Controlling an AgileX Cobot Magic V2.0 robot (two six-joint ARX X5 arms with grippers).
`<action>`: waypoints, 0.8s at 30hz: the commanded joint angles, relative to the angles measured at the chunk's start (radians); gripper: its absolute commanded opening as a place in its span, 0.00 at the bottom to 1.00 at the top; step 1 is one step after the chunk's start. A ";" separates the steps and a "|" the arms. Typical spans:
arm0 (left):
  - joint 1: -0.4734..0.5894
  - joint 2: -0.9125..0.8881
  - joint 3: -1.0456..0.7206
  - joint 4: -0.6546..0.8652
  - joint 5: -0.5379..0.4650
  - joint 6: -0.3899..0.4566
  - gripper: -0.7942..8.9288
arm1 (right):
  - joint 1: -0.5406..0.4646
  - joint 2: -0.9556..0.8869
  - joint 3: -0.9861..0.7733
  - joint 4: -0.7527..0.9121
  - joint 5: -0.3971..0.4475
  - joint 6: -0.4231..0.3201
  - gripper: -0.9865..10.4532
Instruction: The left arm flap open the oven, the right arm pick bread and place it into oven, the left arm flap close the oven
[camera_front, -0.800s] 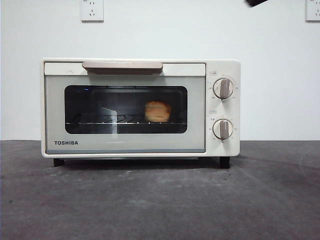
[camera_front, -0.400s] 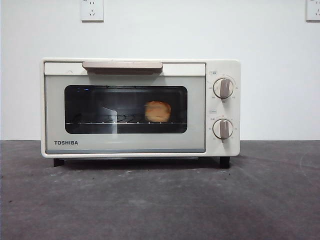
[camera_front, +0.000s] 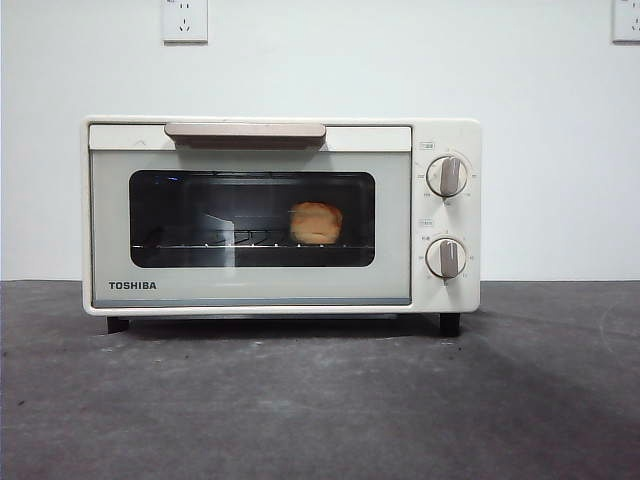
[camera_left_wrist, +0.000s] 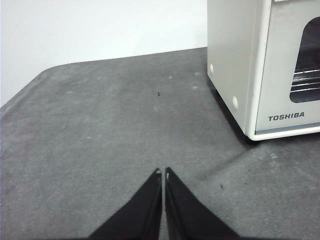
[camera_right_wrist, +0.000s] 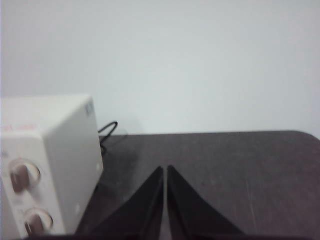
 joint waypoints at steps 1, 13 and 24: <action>0.002 -0.002 -0.021 -0.007 0.000 -0.003 0.10 | -0.006 -0.036 -0.045 0.014 -0.002 -0.008 0.09; 0.002 -0.002 -0.021 -0.007 0.000 -0.002 0.10 | -0.008 -0.114 -0.186 0.008 -0.002 -0.008 0.09; 0.002 -0.002 -0.021 -0.007 0.000 -0.002 0.10 | -0.008 -0.118 -0.195 -0.164 -0.002 -0.008 0.09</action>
